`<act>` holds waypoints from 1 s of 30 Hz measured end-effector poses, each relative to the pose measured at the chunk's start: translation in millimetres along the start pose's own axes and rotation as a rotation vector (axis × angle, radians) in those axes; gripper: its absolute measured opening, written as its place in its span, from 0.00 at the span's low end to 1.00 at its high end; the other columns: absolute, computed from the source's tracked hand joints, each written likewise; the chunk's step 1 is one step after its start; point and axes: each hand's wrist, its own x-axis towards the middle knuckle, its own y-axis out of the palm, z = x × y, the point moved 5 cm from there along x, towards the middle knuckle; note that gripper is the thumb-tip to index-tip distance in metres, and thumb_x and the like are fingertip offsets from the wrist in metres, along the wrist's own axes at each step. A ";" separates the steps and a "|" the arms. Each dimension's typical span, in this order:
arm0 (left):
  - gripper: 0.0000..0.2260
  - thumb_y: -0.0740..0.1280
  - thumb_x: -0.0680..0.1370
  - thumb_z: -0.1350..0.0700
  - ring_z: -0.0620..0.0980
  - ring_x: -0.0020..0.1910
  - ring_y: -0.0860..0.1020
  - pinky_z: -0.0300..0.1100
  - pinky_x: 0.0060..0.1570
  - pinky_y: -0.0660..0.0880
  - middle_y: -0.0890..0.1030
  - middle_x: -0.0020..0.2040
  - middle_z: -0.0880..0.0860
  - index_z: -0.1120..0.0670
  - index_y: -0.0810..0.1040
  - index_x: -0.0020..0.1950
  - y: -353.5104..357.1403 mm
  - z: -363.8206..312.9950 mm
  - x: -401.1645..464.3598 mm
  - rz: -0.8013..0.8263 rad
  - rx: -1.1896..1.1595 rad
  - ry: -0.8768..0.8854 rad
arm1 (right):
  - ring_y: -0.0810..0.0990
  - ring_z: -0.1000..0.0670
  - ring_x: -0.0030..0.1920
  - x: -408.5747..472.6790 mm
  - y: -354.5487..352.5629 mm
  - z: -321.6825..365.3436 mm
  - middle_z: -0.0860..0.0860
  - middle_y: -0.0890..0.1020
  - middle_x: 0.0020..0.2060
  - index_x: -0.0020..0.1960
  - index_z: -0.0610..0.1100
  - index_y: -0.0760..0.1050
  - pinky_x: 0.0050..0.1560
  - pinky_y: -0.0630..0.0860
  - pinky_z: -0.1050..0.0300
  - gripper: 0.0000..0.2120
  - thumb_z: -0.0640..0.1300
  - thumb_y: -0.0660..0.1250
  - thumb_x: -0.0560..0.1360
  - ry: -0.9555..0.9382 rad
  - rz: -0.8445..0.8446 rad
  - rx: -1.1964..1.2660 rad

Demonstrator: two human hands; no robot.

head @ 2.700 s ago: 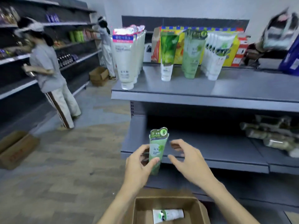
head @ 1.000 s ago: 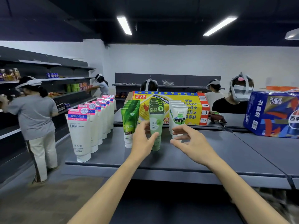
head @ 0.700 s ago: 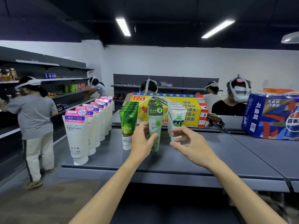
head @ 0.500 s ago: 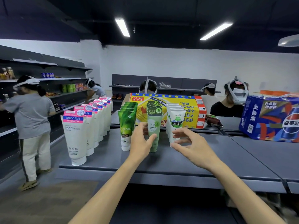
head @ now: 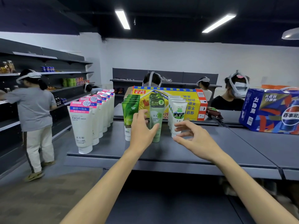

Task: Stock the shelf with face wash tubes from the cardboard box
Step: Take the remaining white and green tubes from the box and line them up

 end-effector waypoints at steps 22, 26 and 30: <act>0.17 0.74 0.73 0.56 0.47 0.43 0.80 0.39 0.48 0.76 0.76 0.52 0.52 0.53 0.75 0.60 -88.1 -43.7 -42.1 0.271 0.178 0.205 | 0.83 0.61 0.45 -11.5 24.8 62.0 0.56 0.82 0.52 0.58 0.54 0.76 0.48 0.77 0.67 0.15 0.48 0.74 0.74 -0.034 0.024 -0.005; 0.16 0.73 0.73 0.56 0.43 0.42 0.80 0.36 0.48 0.74 0.76 0.51 0.50 0.52 0.75 0.59 -94.8 -31.7 -76.7 0.301 0.152 0.198 | 0.83 0.62 0.46 -36.8 42.0 59.8 0.59 0.82 0.51 0.58 0.53 0.76 0.48 0.75 0.70 0.15 0.47 0.74 0.73 -0.019 0.025 -0.025; 0.15 0.72 0.74 0.55 0.40 0.43 0.80 0.41 0.46 0.79 0.76 0.51 0.47 0.49 0.74 0.59 -91.6 -0.5 -132.1 0.397 0.136 0.114 | 0.83 0.62 0.47 -76.8 67.3 42.6 0.58 0.82 0.52 0.58 0.53 0.76 0.51 0.78 0.63 0.15 0.47 0.74 0.73 0.037 0.050 -0.003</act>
